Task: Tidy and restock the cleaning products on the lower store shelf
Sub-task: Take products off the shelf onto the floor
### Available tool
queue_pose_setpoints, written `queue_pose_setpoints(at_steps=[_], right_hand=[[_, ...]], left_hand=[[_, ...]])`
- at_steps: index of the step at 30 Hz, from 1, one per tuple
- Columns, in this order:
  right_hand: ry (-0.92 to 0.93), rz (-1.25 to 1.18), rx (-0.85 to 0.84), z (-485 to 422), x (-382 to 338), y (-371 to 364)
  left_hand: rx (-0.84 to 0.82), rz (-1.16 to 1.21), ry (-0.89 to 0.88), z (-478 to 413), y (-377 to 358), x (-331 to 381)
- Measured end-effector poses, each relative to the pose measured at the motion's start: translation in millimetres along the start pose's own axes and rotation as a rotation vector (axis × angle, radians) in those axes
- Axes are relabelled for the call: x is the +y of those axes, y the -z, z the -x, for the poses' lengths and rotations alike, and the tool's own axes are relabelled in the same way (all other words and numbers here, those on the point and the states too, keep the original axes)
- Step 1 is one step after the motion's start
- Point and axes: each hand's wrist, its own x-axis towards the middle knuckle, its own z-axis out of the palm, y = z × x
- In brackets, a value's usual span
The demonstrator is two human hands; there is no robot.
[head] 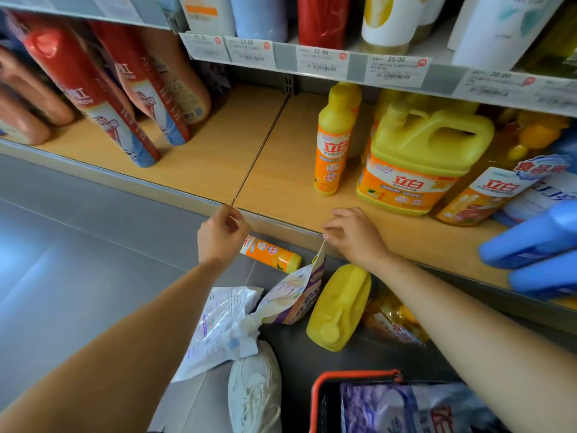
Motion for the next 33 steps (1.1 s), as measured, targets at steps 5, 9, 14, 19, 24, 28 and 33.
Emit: queue_pose_setpoints(at_steps=[5, 9, 14, 19, 24, 28, 33], right_hand=[[0.021, 0.072, 0.013, -2, 1, 3], [0.017, 0.076, 0.055, -3, 2, 2], [0.075, 0.041, 0.055, -5, 10, 4], [0.134, 0.022, 0.018, -8, 18, 9], [0.157, 0.0, -0.002, -4, 24, 9], [0.139, -0.043, -0.053, 1, 29, 11], [0.052, -0.062, -0.041, 10, 30, 21]], left_hand=[[-0.261, -0.165, 0.083, 9, -32, -47], [-0.361, -0.213, 0.197, -4, -52, -59], [-0.375, -0.195, 0.453, -15, -71, -61], [-0.217, 0.0, 0.584, -10, -89, -61], [-0.138, 0.155, 0.658, -14, -97, -53], [-0.046, 0.339, 0.627, -10, -96, -50], [0.002, 0.563, 0.642, -2, -79, -46]])
